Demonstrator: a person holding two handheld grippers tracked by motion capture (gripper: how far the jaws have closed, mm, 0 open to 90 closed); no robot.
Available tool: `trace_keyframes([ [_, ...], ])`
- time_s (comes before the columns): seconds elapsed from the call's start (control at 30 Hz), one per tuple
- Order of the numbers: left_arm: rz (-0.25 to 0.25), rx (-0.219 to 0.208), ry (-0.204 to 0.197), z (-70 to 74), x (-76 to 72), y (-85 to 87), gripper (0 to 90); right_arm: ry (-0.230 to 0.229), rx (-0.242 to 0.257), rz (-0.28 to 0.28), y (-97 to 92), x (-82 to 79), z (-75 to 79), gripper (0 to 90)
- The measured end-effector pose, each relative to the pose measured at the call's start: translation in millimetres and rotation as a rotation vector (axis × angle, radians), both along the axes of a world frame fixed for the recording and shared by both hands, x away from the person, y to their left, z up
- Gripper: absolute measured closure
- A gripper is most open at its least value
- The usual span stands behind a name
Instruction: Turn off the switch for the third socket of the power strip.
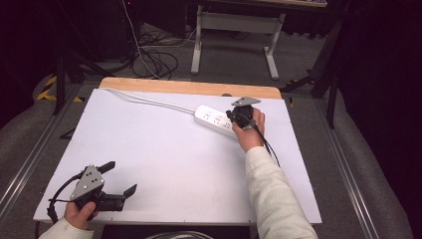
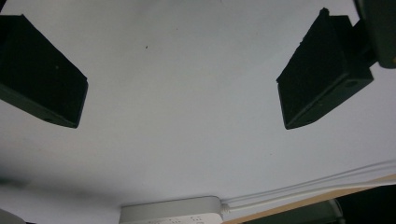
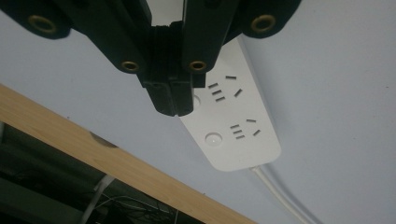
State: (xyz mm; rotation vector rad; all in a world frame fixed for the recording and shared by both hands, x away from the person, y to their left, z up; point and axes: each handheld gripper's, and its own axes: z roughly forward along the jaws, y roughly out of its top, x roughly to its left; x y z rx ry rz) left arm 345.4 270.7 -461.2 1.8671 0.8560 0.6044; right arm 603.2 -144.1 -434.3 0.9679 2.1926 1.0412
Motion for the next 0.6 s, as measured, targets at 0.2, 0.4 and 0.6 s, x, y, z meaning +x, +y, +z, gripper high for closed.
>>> trace_keyframes([
  [0.2, 0.000, -0.001, 0.004, -0.2, 0.6, -0.2, 2.2, -0.015, 0.033, 0.009, -1.6, -9.2, 13.8, 90.0],
  [0.4, -0.002, 0.004, 0.002, -0.1, 0.8, -0.2, 2.2, -0.035, 0.051, 0.021, -3.6, -19.5, 25.9, 90.0],
  [0.6, -0.002, 0.005, 0.002, 0.0, 1.0, -0.2, 2.2, -0.043, 0.063, 0.038, -7.1, -27.2, 34.7, 90.0],
])
